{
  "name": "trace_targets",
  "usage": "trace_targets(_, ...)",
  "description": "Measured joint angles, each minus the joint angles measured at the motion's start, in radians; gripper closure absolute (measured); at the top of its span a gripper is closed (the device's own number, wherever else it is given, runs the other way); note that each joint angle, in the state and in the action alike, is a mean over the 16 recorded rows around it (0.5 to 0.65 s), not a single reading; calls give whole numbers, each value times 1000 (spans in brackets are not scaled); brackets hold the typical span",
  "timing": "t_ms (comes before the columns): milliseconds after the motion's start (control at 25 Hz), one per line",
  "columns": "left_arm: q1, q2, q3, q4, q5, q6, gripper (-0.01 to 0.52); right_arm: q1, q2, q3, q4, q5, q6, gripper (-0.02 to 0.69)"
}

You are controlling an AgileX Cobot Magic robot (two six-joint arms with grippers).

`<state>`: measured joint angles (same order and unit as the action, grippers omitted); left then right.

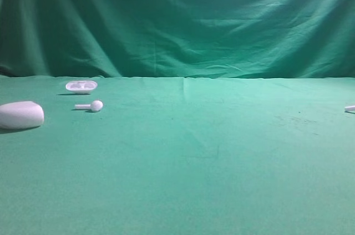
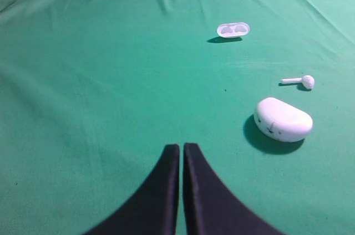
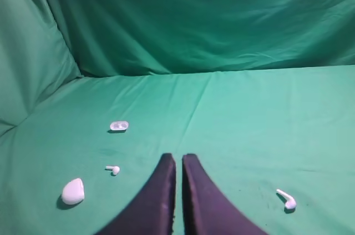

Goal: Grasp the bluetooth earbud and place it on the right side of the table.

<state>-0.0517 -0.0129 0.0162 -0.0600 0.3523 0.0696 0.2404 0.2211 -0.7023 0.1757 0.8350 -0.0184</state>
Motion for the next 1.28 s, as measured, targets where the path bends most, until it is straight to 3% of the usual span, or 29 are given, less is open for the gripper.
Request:
trace_targets(320, 0, 0, 0, 0, 0, 0, 514, -4, -27, 116, -122, -99, -11, 665)
trace_targets(840, 0, 0, 0, 0, 0, 0, 514, -127, -177, 552, -200, -408, -11, 665)
trace_targets(1280, 0, 0, 0, 0, 0, 0, 514, -204, -234, 721, -169, -457, 8, 665)
